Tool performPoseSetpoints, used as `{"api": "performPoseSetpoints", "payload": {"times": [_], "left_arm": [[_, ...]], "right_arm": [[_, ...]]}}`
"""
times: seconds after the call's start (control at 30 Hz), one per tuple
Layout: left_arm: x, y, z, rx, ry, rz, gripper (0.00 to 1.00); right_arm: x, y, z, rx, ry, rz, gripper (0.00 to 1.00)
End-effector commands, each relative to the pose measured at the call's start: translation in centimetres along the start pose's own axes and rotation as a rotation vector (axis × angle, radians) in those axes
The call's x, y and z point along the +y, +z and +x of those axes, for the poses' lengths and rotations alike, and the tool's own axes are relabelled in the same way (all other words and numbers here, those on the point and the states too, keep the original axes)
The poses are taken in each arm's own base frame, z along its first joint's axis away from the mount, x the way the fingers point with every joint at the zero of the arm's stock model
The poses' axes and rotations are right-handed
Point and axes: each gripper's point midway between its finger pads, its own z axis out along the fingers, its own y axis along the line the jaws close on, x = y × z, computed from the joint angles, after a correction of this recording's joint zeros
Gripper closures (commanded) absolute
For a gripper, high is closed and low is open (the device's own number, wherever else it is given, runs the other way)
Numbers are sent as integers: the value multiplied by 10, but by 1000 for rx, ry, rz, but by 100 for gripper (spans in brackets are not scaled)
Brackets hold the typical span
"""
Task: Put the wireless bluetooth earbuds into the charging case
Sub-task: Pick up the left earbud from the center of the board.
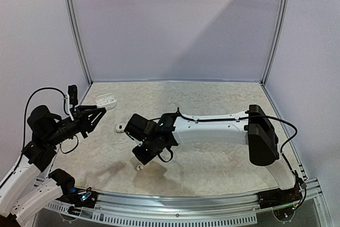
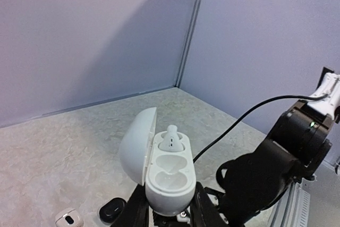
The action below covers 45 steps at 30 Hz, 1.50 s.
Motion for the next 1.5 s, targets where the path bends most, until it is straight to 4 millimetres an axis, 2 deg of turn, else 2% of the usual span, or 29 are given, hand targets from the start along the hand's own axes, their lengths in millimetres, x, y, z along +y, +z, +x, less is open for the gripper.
{"api": "performPoseSetpoints", "payload": {"times": [0.0, 0.3, 0.57, 0.67, 1.0, 1.17, 1.47], "left_arm": [[-34, -10, -8, -39, 89, 180, 100], [-90, -36, -8, -54, 172, 494, 100], [-113, -50, -4, -41, 197, 648, 100], [-116, -51, -4, -38, 210, 667, 100], [-105, -42, -6, -46, 197, 600, 100], [-104, -41, -4, -40, 193, 591, 100], [-102, -40, -2, -32, 197, 582, 100]], "right_arm": [[14, 4, 10, 26, 45, -24, 57], [14, 19, 20, 55, 57, -55, 65], [5, 24, 10, 38, 83, -71, 70], [7, 29, 11, 48, 75, -82, 71], [6, 47, 21, 90, 42, -72, 79], [17, 50, 26, 117, 33, -136, 82], [23, 48, 54, 191, -6, -163, 86]]}}
